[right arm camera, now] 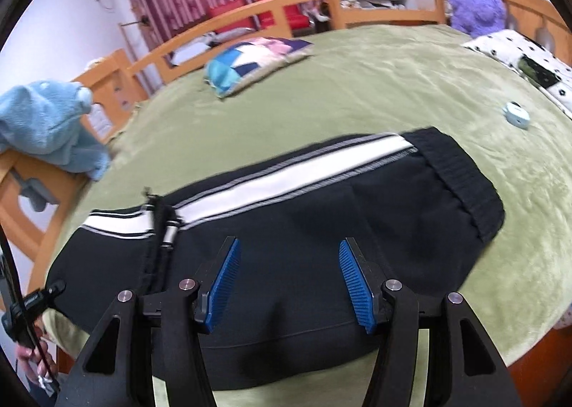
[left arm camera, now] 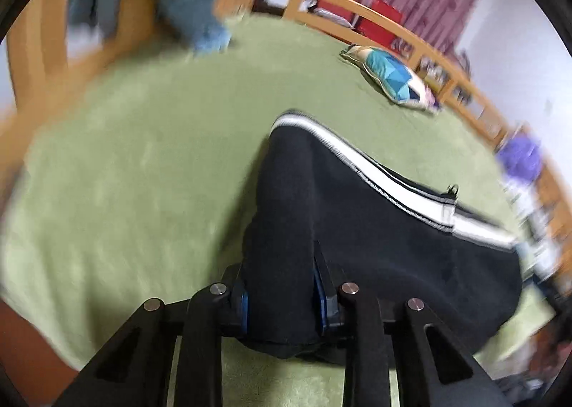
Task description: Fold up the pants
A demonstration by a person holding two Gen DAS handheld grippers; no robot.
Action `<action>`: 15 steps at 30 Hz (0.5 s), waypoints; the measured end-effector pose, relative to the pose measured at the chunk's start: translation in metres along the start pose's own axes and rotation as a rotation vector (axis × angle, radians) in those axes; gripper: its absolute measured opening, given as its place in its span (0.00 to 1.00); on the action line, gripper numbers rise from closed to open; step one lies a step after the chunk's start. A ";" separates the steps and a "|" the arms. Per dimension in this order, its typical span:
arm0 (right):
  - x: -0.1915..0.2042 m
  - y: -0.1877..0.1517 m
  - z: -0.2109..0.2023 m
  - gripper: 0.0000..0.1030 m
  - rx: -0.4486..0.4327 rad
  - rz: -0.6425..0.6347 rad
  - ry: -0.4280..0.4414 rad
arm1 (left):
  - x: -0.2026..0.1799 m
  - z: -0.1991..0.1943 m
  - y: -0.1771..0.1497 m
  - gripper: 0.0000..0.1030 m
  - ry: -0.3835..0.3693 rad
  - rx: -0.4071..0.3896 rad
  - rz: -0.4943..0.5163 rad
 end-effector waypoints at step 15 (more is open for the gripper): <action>-0.081 -0.002 -0.043 0.58 -0.083 0.216 0.030 | -0.268 -0.038 -0.017 0.22 -0.219 -0.053 0.497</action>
Point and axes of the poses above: each gripper's, at about its wrist camera, not at the fingertips, and z roughly the way its jaws point, x to its left, y to its top, the point moved 7 cm from there along z, roughly the way its jaws point, and after that the axes turned 1 degree about y, right-handed, at the moved point
